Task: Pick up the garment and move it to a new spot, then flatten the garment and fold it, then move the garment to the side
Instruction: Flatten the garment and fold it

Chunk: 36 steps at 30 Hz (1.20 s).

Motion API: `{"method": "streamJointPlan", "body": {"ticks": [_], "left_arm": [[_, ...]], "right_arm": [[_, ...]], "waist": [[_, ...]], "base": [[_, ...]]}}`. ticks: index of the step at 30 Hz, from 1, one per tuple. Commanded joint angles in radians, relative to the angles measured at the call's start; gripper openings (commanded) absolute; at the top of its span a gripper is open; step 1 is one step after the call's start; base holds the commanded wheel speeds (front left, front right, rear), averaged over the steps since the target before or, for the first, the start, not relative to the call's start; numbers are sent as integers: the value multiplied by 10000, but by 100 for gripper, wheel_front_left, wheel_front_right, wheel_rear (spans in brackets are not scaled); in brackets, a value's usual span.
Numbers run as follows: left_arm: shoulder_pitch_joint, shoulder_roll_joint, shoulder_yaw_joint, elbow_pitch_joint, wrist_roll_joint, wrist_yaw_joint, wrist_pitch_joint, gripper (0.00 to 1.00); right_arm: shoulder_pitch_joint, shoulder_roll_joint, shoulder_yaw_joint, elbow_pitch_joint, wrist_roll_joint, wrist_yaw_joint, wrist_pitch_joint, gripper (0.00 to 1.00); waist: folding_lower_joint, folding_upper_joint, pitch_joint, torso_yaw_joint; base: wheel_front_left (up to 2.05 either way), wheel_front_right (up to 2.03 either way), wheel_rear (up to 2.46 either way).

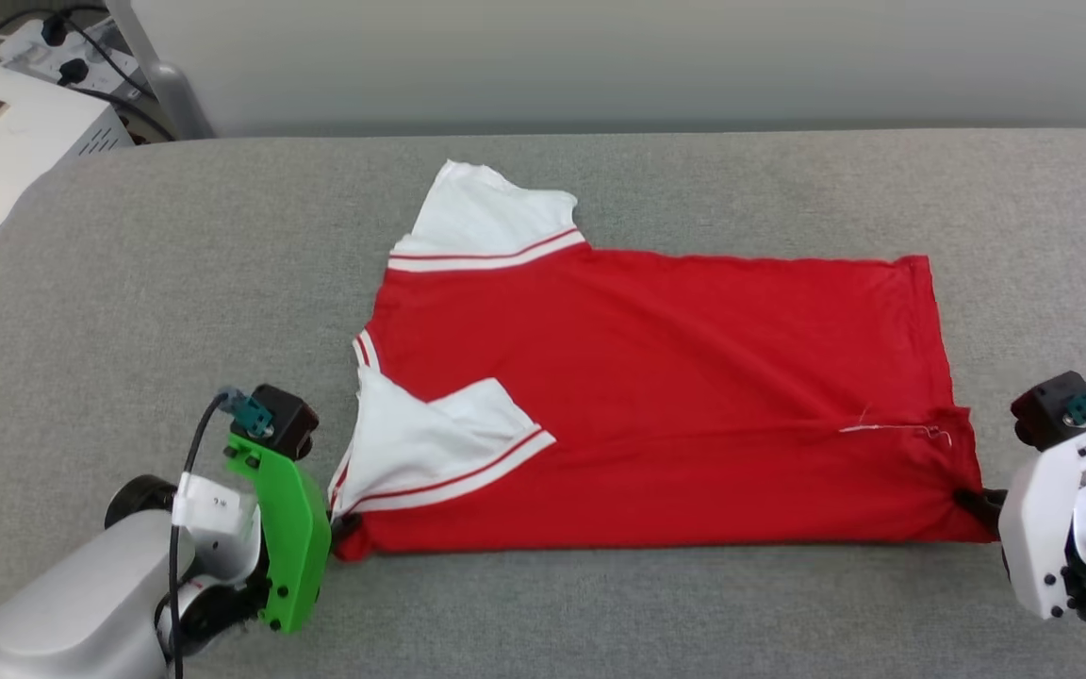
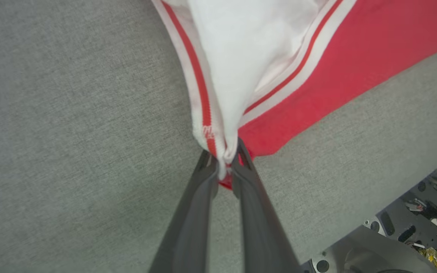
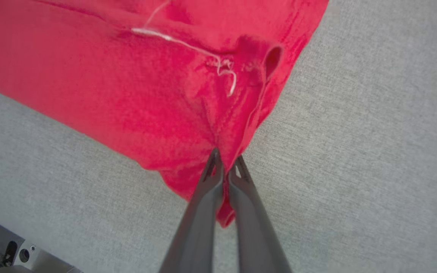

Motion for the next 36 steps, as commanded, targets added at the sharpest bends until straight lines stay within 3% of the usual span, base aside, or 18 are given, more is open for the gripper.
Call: {"method": "streamJointPlan", "body": {"ticks": [1,9,13,20,21,22,23,31,36], "left_arm": [[321,223,-2,-271,-154,146,3,0],[1252,1009,-67,-1965,-352,902,125,0],[1529,934,-197,-2141,-418,1146,199,0],[1687,561,-259,-1579,-566,1179,90,0],[1671,557,-228,-1522,-547,1188,20,0],[1641,581,-180,-1479,-490,1211,-96,69],[1617,608,-140,-1461,-442,1239,-184,100],[1083,1097,497,-2147,-2,1579,-994,100],[218,1063,1145,-2385,566,1908,-1889,100]], "right_arm": [[348,-164,-182,-212,1,-7,-10,0],[1701,-406,-1157,-1279,-198,-7,657,0],[2125,-89,-1345,-1283,-252,-7,1120,0],[2267,480,-1494,-570,-614,-7,1210,0],[2258,553,-1541,-556,-644,-7,1096,40],[2237,654,-1638,-549,-685,-7,905,100],[2225,711,-1700,-561,-734,-7,758,100],[2107,1190,-2958,-1239,-1852,-7,-1438,100],[2152,2212,-4337,-1771,-3028,-7,-3000,100]], "waist": [[0,52,-213,-53],[0,52,-258,-6],[0,52,-100,25],[0,52,39,82],[0,52,16,84],[0,52,-23,73],[0,52,-61,71],[0,52,-387,50],[0,52,-350,8]], "base": [[0,0,0],[0,0,0],[0,0,0],[0,0,0],[0,0,0],[0,0,0],[0,0,0],[0,0,0],[0,0,0]]}}
